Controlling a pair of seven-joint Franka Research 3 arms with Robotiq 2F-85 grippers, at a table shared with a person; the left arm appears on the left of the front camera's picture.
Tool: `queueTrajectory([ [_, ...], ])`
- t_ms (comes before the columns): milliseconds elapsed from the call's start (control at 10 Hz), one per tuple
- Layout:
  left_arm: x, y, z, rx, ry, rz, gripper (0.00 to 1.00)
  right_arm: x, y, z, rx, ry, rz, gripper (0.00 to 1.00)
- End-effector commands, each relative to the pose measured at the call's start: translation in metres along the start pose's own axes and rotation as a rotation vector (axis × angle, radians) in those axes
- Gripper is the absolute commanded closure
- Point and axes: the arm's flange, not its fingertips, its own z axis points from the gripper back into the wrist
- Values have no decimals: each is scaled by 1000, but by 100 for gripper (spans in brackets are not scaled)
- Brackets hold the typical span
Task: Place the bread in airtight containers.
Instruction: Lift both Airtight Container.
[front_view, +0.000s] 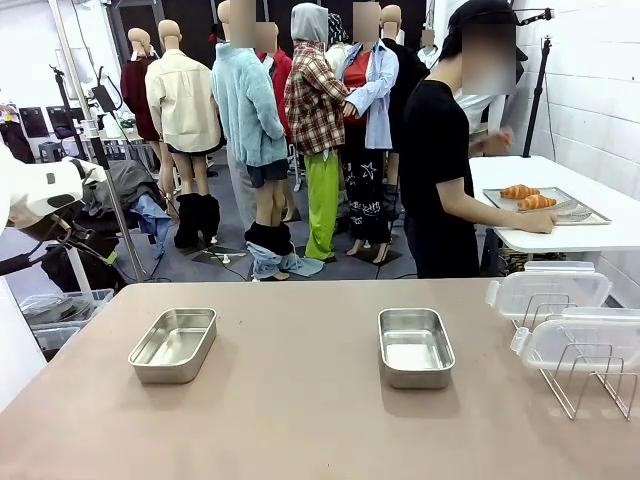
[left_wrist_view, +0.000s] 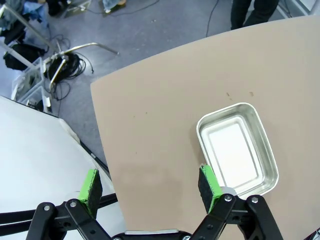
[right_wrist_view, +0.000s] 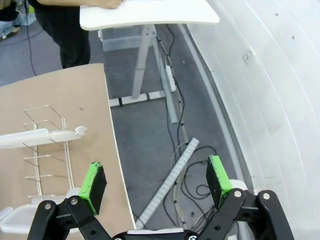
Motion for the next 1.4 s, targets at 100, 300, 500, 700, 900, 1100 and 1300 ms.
queueTrajectory([
  [100, -2, 2, 2, 6, -1, 8, 0, 0, 0, -1, -4, 2, 15, 0],
  [300, -2, 2, 2, 6, -1, 8, 0, 0, 0, -1, -4, 2, 15, 0],
  [500, -2, 2, 2, 6, -1, 8, 0, 0, 0, -1, -4, 2, 15, 0],
  [700, -2, 2, 2, 6, -1, 8, 0, 0, 0, -1, -4, 2, 15, 0],
  [900, -2, 2, 2, 6, -1, 8, 0, 0, 0, -1, -4, 2, 15, 0],
  [1100, -2, 2, 2, 6, -1, 8, 0, 0, 0, -1, -4, 2, 15, 0],
  [1300, -2, 2, 2, 6, -1, 8, 0, 0, 0, -1, -4, 2, 15, 0],
])
